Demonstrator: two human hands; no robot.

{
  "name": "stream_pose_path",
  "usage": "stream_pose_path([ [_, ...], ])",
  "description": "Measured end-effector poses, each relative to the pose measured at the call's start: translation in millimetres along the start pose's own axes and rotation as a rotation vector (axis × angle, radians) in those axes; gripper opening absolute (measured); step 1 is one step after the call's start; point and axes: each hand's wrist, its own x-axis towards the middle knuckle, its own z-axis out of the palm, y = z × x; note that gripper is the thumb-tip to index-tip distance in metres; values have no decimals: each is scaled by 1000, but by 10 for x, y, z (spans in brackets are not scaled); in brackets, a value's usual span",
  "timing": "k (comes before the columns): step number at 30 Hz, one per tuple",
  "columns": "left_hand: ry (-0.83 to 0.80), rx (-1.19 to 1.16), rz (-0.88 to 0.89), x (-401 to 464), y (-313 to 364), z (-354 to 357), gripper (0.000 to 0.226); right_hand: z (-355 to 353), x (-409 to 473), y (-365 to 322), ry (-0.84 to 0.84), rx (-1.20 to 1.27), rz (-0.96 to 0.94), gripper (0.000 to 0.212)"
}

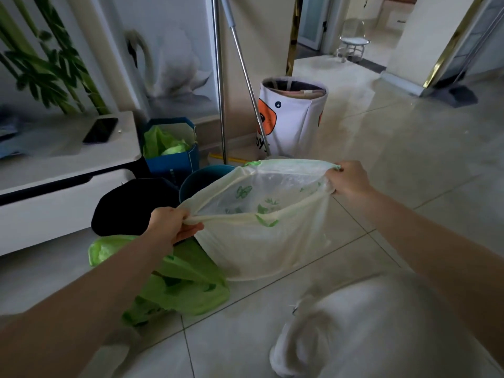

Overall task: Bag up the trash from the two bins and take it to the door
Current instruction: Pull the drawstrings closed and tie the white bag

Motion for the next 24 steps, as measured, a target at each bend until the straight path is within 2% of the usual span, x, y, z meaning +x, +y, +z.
stream_pose_path([
  [8, 75, 74, 11, 289, -98, -448, 9, 529, 16, -7, -173, -56, 26, 27],
  [14, 37, 111, -53, 308, -268, -651, 8, 838, -12, 77, -355, -137, 87, 26],
  [18, 13, 149, -60, 326, -358, -699, 15, 899, 51, 142, -333, -96, 125, 24],
  [22, 70, 340, 7, 416, -383, -772, 17, 869, 95, 151, -276, 43, 237, 22],
  [24, 103, 521, 83, 481, -413, -806, 16, 844, 59, 125, -321, 142, 321, 20],
])
